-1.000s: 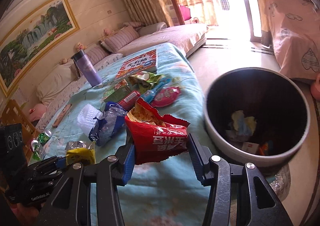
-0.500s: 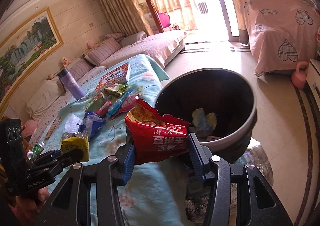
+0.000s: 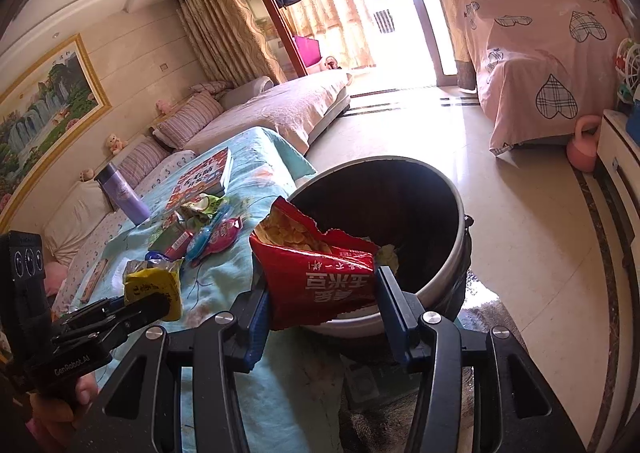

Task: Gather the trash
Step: 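Carry both snack bags over the trash bin and open both tools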

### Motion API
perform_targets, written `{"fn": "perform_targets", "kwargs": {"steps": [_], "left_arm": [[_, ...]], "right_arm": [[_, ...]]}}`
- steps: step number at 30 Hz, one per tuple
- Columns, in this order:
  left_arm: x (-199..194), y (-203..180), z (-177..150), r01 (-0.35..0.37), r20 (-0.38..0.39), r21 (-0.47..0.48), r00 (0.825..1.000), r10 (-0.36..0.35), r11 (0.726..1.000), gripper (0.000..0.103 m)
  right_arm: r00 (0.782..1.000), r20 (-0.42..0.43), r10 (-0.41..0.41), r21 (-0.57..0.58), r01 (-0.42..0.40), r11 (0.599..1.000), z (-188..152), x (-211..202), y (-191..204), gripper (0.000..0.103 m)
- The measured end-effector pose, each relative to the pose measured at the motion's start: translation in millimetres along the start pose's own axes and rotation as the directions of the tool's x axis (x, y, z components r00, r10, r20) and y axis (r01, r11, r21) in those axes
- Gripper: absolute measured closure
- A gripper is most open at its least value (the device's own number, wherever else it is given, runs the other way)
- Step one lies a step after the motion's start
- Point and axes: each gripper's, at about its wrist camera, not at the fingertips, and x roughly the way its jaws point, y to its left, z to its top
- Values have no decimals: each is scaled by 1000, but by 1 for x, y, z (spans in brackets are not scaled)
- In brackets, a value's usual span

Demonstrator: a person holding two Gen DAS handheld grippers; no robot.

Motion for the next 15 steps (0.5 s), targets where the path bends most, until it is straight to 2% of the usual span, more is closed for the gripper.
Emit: {"fn": "perform_targets", "kwargs": {"steps": [15], "left_arm": [[52,-21,32,18,-50,41,999,-16,999,65]], "right_arm": [[999,-27,-35,5,35,999,27,24,-23,52]]}}
